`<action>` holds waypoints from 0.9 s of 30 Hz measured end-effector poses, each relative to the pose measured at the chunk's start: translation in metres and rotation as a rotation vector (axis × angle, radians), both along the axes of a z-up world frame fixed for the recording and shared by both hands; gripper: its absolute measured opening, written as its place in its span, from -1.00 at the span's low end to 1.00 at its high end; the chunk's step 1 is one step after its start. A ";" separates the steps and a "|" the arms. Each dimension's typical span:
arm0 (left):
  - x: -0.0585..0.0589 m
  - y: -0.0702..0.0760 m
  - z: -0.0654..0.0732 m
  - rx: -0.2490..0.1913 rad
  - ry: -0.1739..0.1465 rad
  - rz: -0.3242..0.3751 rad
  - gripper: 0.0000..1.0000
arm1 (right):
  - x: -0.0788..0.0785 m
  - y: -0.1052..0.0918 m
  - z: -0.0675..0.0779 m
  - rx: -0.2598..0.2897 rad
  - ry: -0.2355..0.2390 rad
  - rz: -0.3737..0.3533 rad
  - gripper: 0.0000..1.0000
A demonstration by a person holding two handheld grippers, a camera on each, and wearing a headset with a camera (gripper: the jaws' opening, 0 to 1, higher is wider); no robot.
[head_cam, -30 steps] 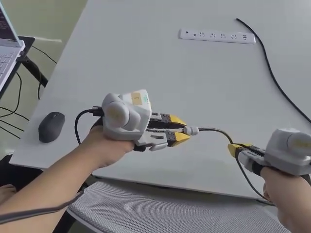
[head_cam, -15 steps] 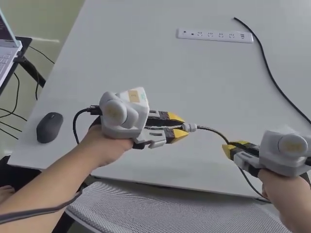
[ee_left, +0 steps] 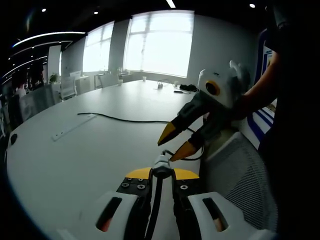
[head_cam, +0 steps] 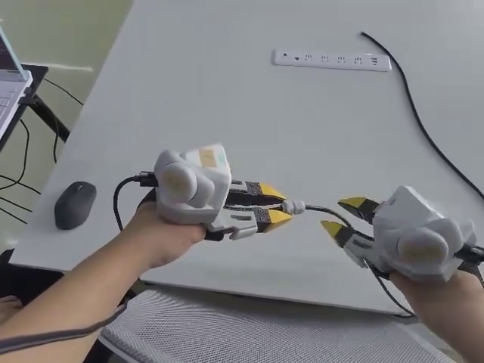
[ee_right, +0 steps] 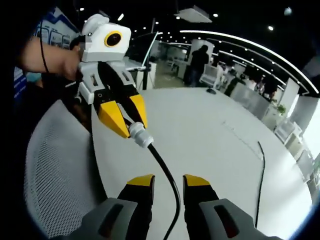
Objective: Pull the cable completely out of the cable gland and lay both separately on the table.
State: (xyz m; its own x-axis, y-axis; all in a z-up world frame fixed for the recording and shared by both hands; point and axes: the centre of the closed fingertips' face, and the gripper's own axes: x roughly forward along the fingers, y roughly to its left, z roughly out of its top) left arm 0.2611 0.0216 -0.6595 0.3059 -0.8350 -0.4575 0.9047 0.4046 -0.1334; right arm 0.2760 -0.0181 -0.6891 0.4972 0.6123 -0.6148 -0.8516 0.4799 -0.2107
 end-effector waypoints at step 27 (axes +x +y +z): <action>-0.004 -0.003 -0.007 0.013 0.019 -0.025 -0.70 | -0.009 0.028 0.006 -0.069 -0.102 0.164 -0.99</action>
State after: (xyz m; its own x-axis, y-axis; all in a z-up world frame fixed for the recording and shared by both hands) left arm 0.2576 0.0190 -0.6663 0.2760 -0.8363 -0.4737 0.9119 0.3836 -0.1460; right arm 0.2667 0.0097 -0.6836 0.4562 0.6483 -0.6096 -0.8897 0.3180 -0.3276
